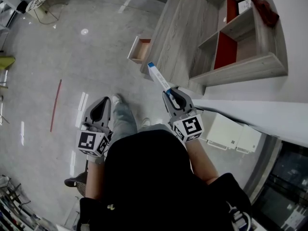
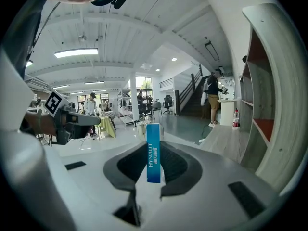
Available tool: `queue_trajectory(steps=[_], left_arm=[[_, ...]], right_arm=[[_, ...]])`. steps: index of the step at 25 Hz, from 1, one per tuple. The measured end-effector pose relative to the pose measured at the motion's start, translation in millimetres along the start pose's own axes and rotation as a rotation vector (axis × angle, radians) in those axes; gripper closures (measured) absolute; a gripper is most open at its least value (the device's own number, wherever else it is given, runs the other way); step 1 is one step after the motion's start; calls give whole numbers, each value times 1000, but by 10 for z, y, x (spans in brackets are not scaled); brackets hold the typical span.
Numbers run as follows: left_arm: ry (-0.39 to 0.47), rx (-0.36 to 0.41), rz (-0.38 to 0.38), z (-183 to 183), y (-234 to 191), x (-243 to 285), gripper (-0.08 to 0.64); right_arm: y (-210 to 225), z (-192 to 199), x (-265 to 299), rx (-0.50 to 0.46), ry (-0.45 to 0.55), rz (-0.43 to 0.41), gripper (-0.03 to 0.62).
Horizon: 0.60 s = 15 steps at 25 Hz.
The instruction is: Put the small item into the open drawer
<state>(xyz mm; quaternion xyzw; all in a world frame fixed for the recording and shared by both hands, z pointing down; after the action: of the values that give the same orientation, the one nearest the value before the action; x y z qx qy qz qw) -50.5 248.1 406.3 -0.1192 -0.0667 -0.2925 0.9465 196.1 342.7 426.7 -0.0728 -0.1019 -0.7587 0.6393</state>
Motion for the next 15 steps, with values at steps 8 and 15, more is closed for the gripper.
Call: queue_trajectory(steps=[8, 15], left_arm=[[-13, -21, 49, -202, -863, 487, 557], [-33, -14, 100, -397, -1641, 824, 557]], right_arm=[[27, -231, 930, -50, -42, 33, 508], [87, -233, 1796, -22, -111, 113, 508]])
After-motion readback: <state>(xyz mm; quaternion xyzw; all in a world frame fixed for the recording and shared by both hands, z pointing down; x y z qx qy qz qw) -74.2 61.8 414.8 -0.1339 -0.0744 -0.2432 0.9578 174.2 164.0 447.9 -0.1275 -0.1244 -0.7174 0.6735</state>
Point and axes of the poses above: the fingertips, and each gripper's own axes: x forward along the fingers, y to its right, z out of its underside, the point moved 5 cm from there along -x, backward along the fingers, and after that the axes turned 4 degrees about y, right-handed, at the moved point
